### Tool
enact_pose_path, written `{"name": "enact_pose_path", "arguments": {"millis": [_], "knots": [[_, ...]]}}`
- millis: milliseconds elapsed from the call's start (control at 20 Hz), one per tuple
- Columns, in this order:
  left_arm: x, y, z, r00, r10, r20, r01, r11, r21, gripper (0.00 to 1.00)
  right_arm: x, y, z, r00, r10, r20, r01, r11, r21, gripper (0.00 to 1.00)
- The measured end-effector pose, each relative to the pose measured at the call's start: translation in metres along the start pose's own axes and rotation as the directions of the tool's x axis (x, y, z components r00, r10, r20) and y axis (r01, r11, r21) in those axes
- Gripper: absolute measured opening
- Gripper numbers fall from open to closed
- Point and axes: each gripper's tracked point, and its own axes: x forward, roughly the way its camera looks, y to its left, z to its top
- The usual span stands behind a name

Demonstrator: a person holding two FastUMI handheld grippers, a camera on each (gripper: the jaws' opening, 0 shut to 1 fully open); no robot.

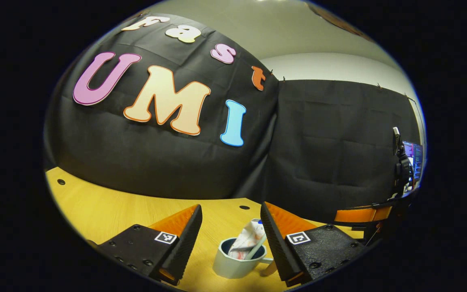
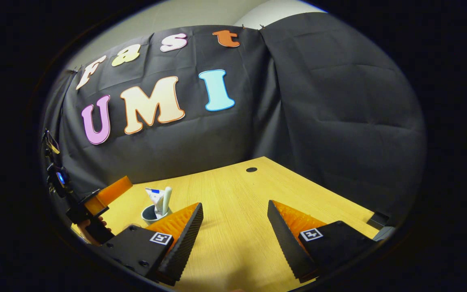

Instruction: Put the toothbrush and toothpaste on the desktop into the cup, then pick up the cup and place it on the coaster on the desktop.

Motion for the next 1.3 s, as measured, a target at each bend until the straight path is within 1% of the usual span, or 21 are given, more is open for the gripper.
{"name": "enact_pose_path", "arguments": {"millis": [50, 100, 250, 350, 400, 500, 550, 650, 700, 750, 850, 900, 1050, 1150, 1250, 1300], "knots": [[-0.002, 0.003, 0.003, 1.000, 0.008, -0.006, -0.008, 1.000, -0.002, 0.82, 0.000, 0.004, 0.000, 1.000, 0.009, -0.012, -0.009, 1.000, 0.002, 0.94], [-0.006, 0.006, 0.006, 1.000, 0.020, -0.011, -0.020, 1.000, 0.000, 0.82, 0.000, 0.010, 0.001, 0.999, 0.023, -0.022, -0.023, 1.000, 0.003, 0.98], [-0.017, 0.022, 0.018, 0.996, 0.078, -0.037, -0.077, 0.997, 0.031, 0.84, 0.005, 0.030, 0.005, 0.996, 0.065, -0.059, -0.066, 0.998, -0.020, 0.98], [-0.028, 0.032, 0.026, 0.992, 0.111, -0.054, -0.110, 0.993, 0.033, 0.87, 0.010, 0.051, 0.011, 0.991, 0.108, -0.085, -0.112, 0.993, -0.044, 0.98], [-0.032, 0.039, 0.031, 0.989, 0.136, -0.060, -0.135, 0.991, 0.021, 0.91, 0.014, 0.062, 0.014, 0.986, 0.130, -0.101, -0.136, 0.989, -0.061, 0.98], [-0.046, 0.051, 0.031, 0.979, 0.182, -0.088, -0.182, 0.983, 0.001, 0.94, 0.021, 0.084, 0.013, 0.974, 0.177, -0.145, -0.193, 0.975, -0.109, 0.98], [-0.053, 0.060, 0.032, 0.972, 0.214, -0.098, -0.214, 0.977, 0.005, 0.94, 0.024, 0.096, 0.012, 0.964, 0.205, -0.171, -0.228, 0.965, -0.129, 0.98], [-0.070, 0.080, 0.033, 0.952, 0.281, -0.119, -0.280, 0.960, 0.028, 0.95, 0.027, 0.119, 0.001, 0.934, 0.265, -0.241, -0.303, 0.943, -0.138, 0.98], [-0.078, 0.089, 0.035, 0.941, 0.312, -0.131, -0.309, 0.950, 0.040, 0.95, 0.029, 0.128, -0.009, 0.913, 0.291, -0.286, -0.338, 0.932, -0.129, 0.98], [-0.087, 0.097, 0.036, 0.931, 0.337, -0.140, -0.333, 0.941, 0.052, 0.95, 0.032, 0.135, -0.019, 0.890, 0.310, -0.334, -0.367, 0.923, -0.120, 0.94], [-0.104, 0.114, 0.039, 0.908, 0.390, -0.152, -0.384, 0.921, 0.069, 0.94, 0.035, 0.146, -0.038, 0.846, 0.330, -0.419, -0.408, 0.906, -0.112, 0.94], [-0.112, 0.120, 0.040, 0.897, 0.414, -0.157, -0.407, 0.910, 0.076, 0.95, 0.036, 0.151, -0.046, 0.824, 0.335, -0.457, -0.427, 0.897, -0.112, 0.98], [-0.141, 0.143, 0.040, 0.858, 0.487, -0.166, -0.478, 0.874, 0.091, 0.95, 0.038, 0.160, -0.068, 0.771, 0.327, -0.547, -0.475, 0.867, -0.152, 0.98], [-0.159, 0.156, 0.036, 0.828, 0.531, -0.180, -0.526, 0.847, 0.080, 0.94, 0.041, 0.164, -0.085, 0.737, 0.309, -0.602, -0.500, 0.847, -0.178, 0.99], [-0.175, 0.167, 0.031, 0.796, 0.576, -0.189, -0.572, 0.816, 0.076, 0.94, 0.044, 0.165, -0.095, 0.711, 0.299, -0.636, -0.523, 0.829, -0.196, 0.98], [-0.184, 0.173, 0.027, 0.774, 0.601, -0.198, -0.598, 0.797, 0.081, 0.94, 0.046, 0.163, -0.101, 0.701, 0.287, -0.653, -0.530, 0.822, -0.208, 0.98]]}}
